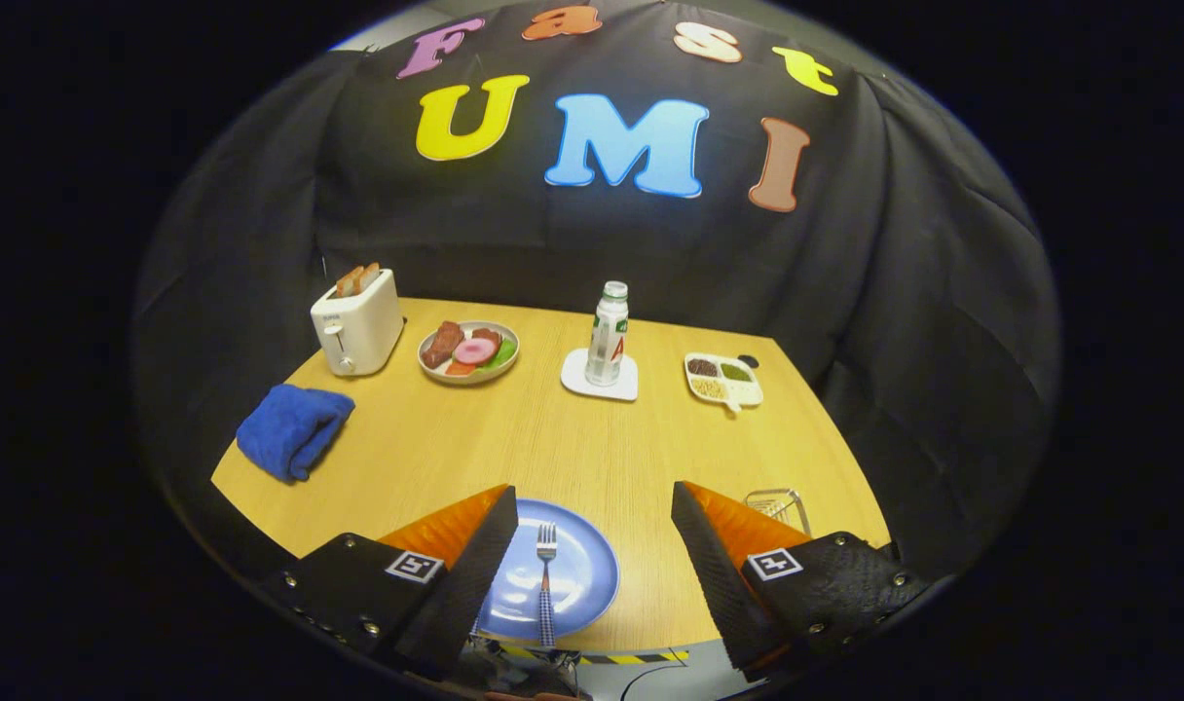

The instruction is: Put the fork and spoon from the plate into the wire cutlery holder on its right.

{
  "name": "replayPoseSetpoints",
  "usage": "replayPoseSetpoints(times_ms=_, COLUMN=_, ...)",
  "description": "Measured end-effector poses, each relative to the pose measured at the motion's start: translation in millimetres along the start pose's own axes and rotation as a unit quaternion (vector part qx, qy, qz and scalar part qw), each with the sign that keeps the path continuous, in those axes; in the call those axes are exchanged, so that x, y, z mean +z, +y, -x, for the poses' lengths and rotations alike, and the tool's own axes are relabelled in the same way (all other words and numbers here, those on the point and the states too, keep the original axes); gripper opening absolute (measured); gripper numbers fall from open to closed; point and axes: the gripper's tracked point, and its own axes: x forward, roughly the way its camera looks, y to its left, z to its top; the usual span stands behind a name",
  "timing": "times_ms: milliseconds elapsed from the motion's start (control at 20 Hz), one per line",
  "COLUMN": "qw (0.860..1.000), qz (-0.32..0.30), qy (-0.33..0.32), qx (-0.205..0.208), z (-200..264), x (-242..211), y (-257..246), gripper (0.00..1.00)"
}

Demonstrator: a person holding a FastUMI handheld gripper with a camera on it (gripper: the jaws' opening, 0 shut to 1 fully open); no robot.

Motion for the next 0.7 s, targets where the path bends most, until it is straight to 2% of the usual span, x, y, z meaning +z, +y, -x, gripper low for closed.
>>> replayPoseSetpoints(times_ms=250, qw=0.998, qz=0.021, qy=0.063, qx=0.019, z=-8.6, x=-37.0, y=3.0, gripper=0.98)
replayPoseSetpoints(times_ms=700, qw=0.982, qz=0.043, qy=0.176, qx=0.046, z=-15.5, x=-100.8, y=15.4, gripper=0.98)
